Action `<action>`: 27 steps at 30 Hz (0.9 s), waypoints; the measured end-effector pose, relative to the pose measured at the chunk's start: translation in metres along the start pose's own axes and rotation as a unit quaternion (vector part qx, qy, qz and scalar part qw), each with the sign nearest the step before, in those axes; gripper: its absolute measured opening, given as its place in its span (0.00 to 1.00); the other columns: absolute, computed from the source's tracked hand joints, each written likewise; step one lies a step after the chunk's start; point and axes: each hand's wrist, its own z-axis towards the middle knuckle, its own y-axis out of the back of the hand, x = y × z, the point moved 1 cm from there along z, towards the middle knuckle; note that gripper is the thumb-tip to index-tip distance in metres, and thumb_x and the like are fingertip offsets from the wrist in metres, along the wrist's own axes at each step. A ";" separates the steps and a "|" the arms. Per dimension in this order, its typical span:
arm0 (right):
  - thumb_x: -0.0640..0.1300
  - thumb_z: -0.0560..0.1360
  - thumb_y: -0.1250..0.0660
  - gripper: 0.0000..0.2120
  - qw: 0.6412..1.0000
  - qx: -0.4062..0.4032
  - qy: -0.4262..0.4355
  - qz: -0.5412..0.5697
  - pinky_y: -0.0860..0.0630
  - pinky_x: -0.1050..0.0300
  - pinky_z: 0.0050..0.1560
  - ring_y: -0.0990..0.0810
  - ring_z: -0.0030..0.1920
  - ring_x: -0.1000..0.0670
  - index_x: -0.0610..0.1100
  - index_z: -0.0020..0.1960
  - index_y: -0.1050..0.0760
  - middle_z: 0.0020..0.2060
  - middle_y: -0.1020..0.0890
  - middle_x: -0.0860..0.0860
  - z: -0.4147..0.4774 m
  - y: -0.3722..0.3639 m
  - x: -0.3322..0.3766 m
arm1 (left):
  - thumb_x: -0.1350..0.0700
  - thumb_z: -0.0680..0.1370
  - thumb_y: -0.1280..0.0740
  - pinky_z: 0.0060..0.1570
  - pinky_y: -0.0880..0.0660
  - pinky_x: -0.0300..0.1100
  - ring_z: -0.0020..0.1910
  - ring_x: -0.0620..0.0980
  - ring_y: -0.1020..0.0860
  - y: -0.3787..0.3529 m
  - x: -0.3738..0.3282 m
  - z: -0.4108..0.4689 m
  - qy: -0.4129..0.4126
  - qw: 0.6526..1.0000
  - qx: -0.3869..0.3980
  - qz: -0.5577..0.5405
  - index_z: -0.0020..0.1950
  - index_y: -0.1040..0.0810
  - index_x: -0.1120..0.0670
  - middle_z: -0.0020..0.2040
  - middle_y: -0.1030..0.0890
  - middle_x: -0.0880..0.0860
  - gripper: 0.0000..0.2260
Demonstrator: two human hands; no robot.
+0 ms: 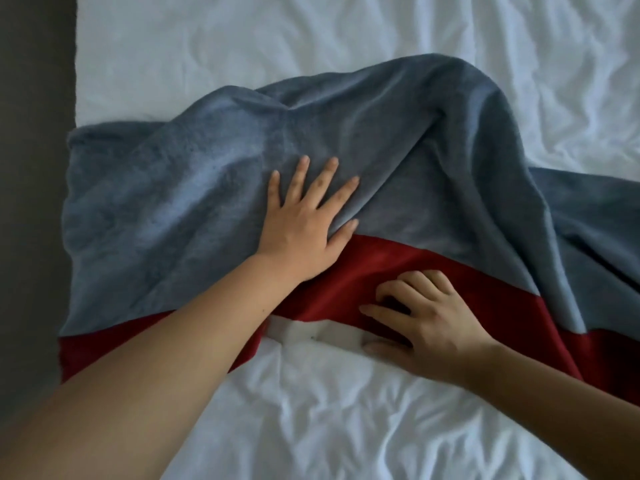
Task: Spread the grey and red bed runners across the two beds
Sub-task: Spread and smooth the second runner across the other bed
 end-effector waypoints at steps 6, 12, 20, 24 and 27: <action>0.61 0.76 0.31 0.18 1.000 -0.013 -0.016 -0.002 0.27 0.46 0.47 0.21 0.48 0.43 0.50 0.56 0.16 0.51 0.19 0.49 0.011 -0.011 0.033 | 0.36 0.82 0.48 0.76 0.50 0.66 0.81 0.61 0.49 0.011 -0.012 -0.029 -0.021 1.000 0.010 0.006 0.82 0.45 0.42 0.83 0.46 0.54 0.28; 0.50 0.76 0.28 0.06 0.995 -0.021 -0.096 0.017 0.26 0.48 0.42 0.21 0.41 0.43 0.49 0.49 0.15 0.45 0.17 0.51 0.010 -0.013 0.047 | 0.44 0.80 0.33 0.57 0.30 0.51 0.58 0.55 0.23 0.018 -0.012 -0.105 -0.133 0.984 -0.106 -0.050 0.55 0.17 0.52 0.55 0.20 0.51 0.14; 0.46 0.73 0.26 0.08 0.981 -0.009 -0.175 -0.088 0.31 0.47 0.41 0.24 0.37 0.41 0.45 0.38 0.20 0.35 0.21 0.47 0.008 -0.018 0.061 | 0.46 0.77 0.28 0.55 0.31 0.48 0.46 0.51 0.21 0.009 -0.003 -0.146 -0.118 0.989 -0.080 -0.048 0.56 0.17 0.51 0.46 0.19 0.48 0.11; 0.39 0.72 0.29 0.04 0.979 0.003 -0.179 -0.101 0.33 0.47 0.40 0.26 0.39 0.41 0.43 0.41 0.23 0.37 0.23 0.46 0.004 -0.012 0.069 | 0.44 0.81 0.33 0.55 0.31 0.49 0.44 0.50 0.22 0.012 -0.004 -0.147 -0.134 0.984 -0.095 -0.073 0.57 0.18 0.50 0.47 0.21 0.49 0.12; 0.32 0.67 0.30 0.09 0.986 -0.006 -0.134 -0.095 0.33 0.48 0.40 0.27 0.41 0.42 0.43 0.44 0.23 0.41 0.24 0.47 -0.013 -0.003 0.070 | 0.47 0.84 0.38 0.56 0.32 0.48 0.46 0.50 0.22 0.014 -0.005 -0.154 -0.137 0.981 -0.111 -0.075 0.55 0.19 0.50 0.48 0.22 0.49 0.11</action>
